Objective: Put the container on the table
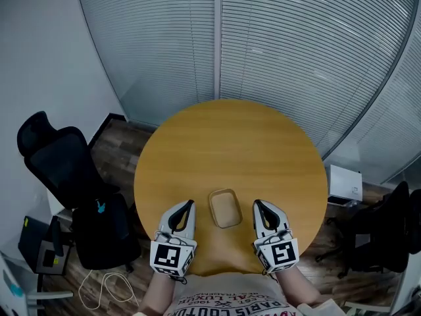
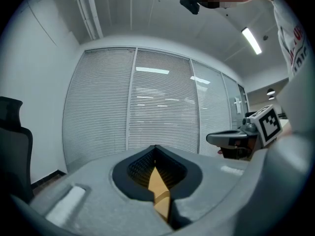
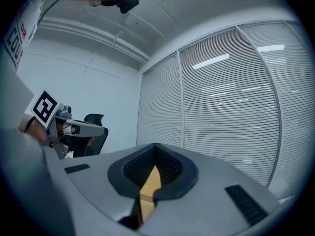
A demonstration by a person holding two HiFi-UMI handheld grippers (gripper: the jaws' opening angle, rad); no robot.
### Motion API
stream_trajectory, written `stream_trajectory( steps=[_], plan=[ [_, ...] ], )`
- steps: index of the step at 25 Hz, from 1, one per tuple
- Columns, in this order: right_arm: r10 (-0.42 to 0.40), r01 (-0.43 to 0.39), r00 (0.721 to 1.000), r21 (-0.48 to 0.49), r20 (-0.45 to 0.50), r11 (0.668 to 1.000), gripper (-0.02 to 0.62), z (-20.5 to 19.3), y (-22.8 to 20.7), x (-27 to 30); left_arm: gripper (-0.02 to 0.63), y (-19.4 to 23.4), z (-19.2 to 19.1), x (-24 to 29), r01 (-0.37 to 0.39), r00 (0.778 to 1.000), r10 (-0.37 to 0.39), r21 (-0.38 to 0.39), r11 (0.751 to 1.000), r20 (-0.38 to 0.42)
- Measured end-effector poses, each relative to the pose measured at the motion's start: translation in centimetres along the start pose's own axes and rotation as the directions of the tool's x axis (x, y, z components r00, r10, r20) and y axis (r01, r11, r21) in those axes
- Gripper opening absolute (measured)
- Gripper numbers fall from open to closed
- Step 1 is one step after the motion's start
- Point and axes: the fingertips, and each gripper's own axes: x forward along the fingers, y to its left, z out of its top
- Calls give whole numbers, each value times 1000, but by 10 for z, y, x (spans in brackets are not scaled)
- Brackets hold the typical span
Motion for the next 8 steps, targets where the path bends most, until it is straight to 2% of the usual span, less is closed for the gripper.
stream_trajectory(
  steps=[8],
  plan=[
    [-5,6,1000,9,-16,1000,6,-5,6,11,6,11,-7,5,6,1000,-6,-12,1000,-9]
  ],
)
